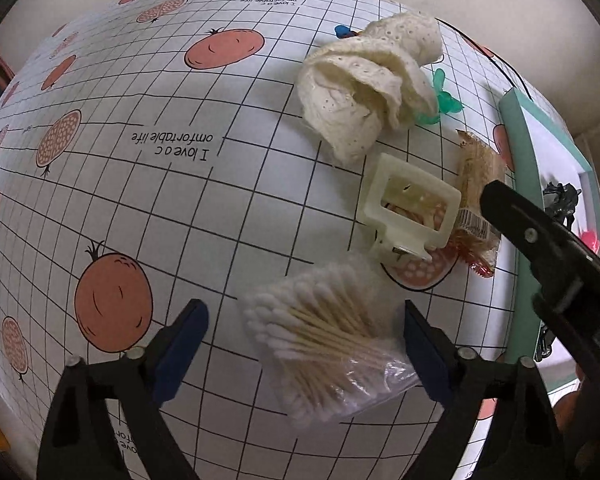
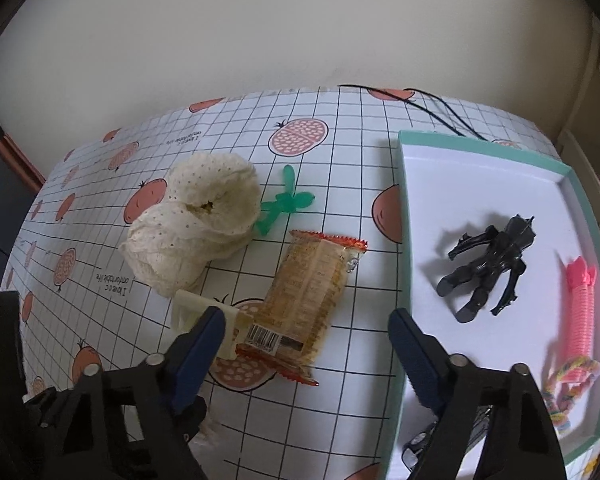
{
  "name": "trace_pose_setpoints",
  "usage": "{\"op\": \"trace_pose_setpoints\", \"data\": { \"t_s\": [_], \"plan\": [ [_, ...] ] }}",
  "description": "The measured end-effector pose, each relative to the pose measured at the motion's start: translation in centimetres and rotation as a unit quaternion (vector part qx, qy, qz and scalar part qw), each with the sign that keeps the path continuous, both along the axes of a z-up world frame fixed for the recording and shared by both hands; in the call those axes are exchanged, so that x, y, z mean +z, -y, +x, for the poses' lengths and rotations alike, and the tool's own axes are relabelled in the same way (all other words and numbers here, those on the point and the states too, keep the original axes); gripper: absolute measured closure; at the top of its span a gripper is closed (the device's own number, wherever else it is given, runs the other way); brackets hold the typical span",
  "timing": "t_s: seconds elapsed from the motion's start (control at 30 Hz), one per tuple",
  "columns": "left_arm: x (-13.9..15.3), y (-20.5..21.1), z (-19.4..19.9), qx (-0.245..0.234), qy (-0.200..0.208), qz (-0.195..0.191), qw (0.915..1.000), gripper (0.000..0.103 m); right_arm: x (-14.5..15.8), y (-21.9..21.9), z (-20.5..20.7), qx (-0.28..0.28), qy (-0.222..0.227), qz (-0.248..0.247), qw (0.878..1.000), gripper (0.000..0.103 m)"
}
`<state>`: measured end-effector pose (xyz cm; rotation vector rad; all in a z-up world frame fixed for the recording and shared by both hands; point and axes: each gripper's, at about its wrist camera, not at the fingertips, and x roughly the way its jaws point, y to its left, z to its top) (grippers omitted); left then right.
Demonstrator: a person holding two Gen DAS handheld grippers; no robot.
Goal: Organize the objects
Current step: 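Grasp the clear cotton swab bag with the left tool while the right tool grasps the brown snack packet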
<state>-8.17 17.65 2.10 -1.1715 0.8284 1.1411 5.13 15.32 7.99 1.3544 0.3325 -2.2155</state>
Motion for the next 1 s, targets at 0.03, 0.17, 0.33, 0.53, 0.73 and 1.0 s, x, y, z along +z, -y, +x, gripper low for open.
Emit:
{"op": "trace_pose_setpoints", "data": {
  "t_s": [0.03, 0.17, 0.33, 0.53, 0.73, 1.0],
  "plan": [
    [0.0, 0.1, 0.0, -0.002, -0.003, 0.000, 1.0000, 0.016, -0.1, 0.0, 0.0, -0.001, 0.001, 0.001, 1.000, 0.023],
    [0.2, 0.2, -0.1, -0.005, -0.012, 0.000, 0.9999, 0.023, -0.8, 0.1, -0.2, -0.001, 0.008, 0.006, 1.000, 0.028],
    [0.4, 0.5, -0.3, -0.006, -0.022, 0.004, 0.9997, 0.029, -1.6, 0.4, -0.2, 0.000, 0.015, 0.017, 1.000, 0.035],
    [0.7, 0.8, -0.6, -0.006, -0.024, 0.008, 0.9997, 0.033, -2.4, 0.6, -0.2, 0.003, 0.024, 0.027, 0.999, 0.050],
    [0.9, 1.1, -1.0, -0.002, -0.023, 0.010, 0.9997, 0.034, -2.5, 0.6, -0.1, 0.007, 0.030, 0.029, 0.999, 0.055],
    [1.3, 1.5, -1.4, 0.002, -0.018, 0.014, 0.9997, 0.045, -2.4, 0.6, -0.2, 0.010, 0.036, 0.029, 0.999, 0.058]
  ]
}}
